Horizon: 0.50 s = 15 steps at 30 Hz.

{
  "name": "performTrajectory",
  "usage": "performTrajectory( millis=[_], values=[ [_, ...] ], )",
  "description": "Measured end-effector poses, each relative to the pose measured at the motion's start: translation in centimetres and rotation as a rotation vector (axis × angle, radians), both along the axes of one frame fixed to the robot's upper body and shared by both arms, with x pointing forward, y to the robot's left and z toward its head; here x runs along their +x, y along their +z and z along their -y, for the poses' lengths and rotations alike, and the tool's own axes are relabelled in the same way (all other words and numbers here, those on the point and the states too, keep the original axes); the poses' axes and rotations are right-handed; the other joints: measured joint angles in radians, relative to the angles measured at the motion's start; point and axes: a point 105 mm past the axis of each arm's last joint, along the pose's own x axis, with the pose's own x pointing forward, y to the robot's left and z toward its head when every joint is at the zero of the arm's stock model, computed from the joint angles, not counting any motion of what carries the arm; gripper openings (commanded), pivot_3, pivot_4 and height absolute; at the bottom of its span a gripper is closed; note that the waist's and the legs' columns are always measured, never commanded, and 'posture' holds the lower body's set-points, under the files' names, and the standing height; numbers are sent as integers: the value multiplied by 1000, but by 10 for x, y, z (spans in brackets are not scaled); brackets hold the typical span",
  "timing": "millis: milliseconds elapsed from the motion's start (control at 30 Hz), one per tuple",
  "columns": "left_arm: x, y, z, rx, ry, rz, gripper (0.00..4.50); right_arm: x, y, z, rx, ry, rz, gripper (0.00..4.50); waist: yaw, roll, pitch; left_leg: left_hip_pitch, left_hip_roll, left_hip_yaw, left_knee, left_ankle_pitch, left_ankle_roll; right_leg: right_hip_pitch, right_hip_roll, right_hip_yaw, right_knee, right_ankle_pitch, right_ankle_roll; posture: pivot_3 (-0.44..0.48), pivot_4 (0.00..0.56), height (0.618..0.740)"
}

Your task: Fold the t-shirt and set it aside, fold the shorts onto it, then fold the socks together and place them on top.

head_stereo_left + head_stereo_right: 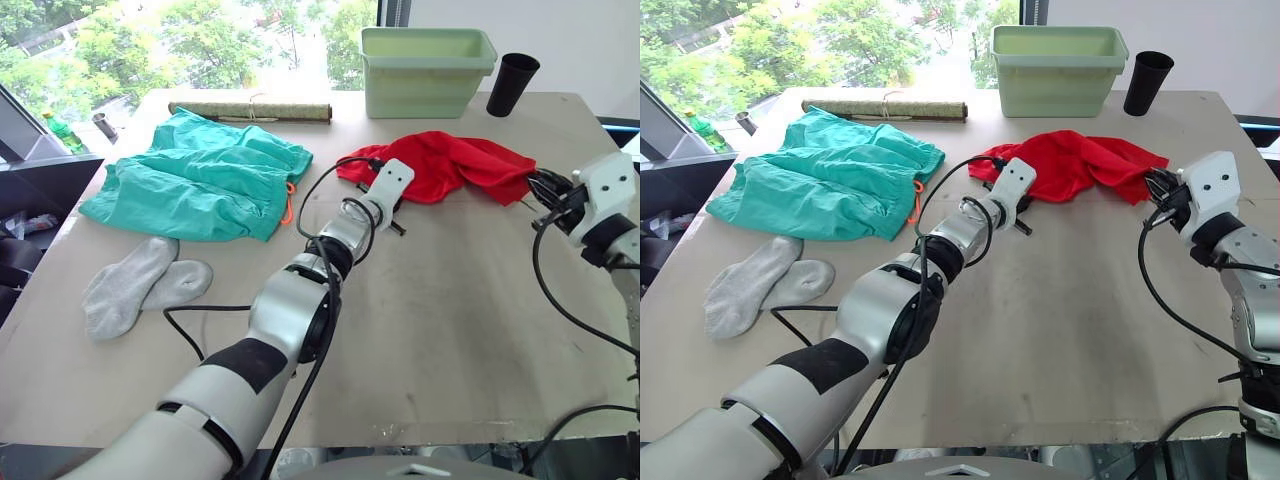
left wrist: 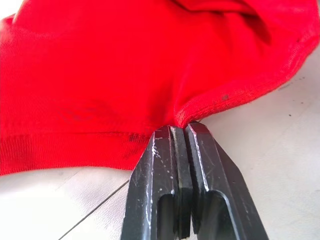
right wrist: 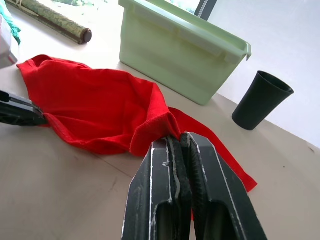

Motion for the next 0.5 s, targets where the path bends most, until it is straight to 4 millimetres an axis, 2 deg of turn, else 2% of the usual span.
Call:
performTrajectory(
  millis=[133,200,300,333,400,433,500],
  values=[
    [3,4,-12,0,-44,8,57,-1,-3,1,12,-6,-7,0,0,0,0,0,0,0,0,0,0,0,0,0,0,0,0,0,150,737],
    [5,8,-27,-5,-85,19,57,-2,-5,3,15,-10,-12,0,-2,0,0,0,0,0,-1,0,0,-1,0,0,0,0,0,0,150,737],
    [10,15,-66,16,-110,42,57,-5,-7,12,19,-36,-18,0,-3,0,0,0,0,1,-1,0,0,-1,0,0,0,0,0,0,150,737],
    [10,16,-88,41,-129,49,57,-7,-9,15,16,-42,-26,0,-6,0,0,0,0,1,-1,0,0,-1,0,0,0,0,0,0,150,737],
    [9,17,-119,65,-121,44,57,-9,-13,22,16,-63,-40,0,-4,0,0,0,0,1,-1,0,0,-1,0,0,0,0,0,0,150,737],
    [7,16,-130,73,-129,41,57,-10,-14,24,11,-64,-47,0,-4,0,0,0,0,1,-1,0,0,-1,0,0,-1,0,0,0,150,737],
    [-8,8,-171,145,-171,12,57,-15,-18,28,-19,-52,-81,0,-4,0,0,0,0,1,-1,0,0,-1,0,1,-1,0,0,0,150,737]
  ],
)
